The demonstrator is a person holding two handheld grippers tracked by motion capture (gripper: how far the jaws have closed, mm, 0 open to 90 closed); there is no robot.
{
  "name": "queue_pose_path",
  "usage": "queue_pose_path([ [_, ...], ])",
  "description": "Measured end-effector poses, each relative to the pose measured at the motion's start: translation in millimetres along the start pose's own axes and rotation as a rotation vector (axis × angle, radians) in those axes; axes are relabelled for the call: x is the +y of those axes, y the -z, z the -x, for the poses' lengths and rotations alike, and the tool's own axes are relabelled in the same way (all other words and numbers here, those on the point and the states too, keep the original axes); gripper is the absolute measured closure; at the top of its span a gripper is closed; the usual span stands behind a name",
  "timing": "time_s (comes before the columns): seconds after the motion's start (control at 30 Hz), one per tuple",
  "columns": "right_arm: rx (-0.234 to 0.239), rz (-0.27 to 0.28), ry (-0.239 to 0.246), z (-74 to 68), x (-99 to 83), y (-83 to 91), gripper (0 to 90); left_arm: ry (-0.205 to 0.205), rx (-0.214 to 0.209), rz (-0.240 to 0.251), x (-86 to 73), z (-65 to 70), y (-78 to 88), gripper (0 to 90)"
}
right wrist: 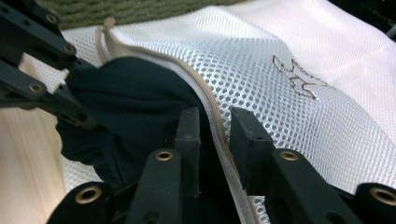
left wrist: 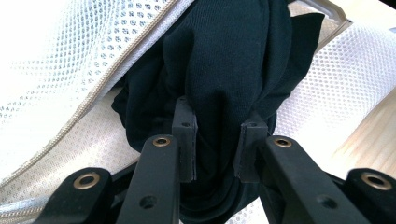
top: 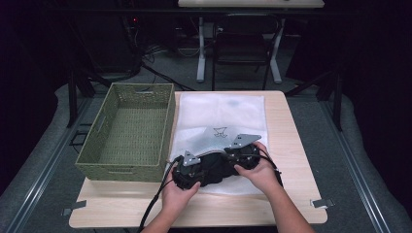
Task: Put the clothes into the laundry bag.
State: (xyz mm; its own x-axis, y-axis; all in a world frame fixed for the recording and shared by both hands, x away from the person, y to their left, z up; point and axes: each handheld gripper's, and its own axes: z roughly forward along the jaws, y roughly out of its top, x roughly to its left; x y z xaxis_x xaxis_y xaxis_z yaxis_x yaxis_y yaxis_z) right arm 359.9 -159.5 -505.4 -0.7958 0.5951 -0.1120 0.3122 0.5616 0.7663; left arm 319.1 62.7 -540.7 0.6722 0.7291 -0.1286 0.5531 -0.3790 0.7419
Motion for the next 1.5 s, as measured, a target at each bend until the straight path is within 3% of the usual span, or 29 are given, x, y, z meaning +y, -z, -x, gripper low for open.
queue_pose_path([
  [0.77, -0.033, -0.015, 0.0, -2.6, 0.1, -4.5, 88.3, 0.004, -0.002, 0.004, -2.1, 2.4, -2.6, 74.9],
  [1.13, -0.035, -0.004, -0.01, -4.5, 2.6, -0.1, 89.4, 0.012, 0.003, 0.009, -0.3, 0.6, -4.6, 75.0],
  [1.5, -0.023, 0.014, 0.015, -9.6, 8.7, 4.7, 89.4, 0.003, 0.032, -0.002, 3.9, -0.2, -10.4, 75.1],
])
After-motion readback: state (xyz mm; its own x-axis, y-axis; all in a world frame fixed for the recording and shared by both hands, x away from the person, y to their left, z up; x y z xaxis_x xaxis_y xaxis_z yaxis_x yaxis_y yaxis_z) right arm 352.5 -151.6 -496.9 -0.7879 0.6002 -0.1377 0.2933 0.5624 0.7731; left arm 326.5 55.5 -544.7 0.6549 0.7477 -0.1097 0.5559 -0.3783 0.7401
